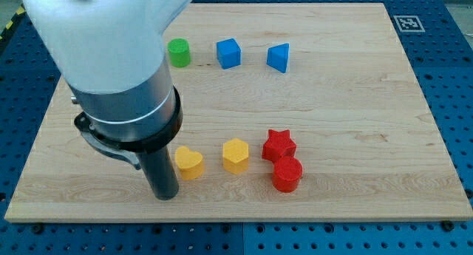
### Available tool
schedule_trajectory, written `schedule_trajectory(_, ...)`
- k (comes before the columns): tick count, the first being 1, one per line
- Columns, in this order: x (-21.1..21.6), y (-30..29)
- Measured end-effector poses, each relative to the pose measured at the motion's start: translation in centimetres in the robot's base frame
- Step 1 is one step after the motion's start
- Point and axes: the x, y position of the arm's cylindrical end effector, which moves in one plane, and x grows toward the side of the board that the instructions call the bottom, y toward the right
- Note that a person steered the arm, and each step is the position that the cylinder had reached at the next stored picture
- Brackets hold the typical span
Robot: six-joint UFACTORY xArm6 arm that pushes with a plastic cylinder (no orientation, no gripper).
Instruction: Push the yellow heart little bit up
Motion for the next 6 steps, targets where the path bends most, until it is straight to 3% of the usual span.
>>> schedule_trajectory(3, -1.1, 1.7)
schedule_trajectory(6, -6.7, 1.7)
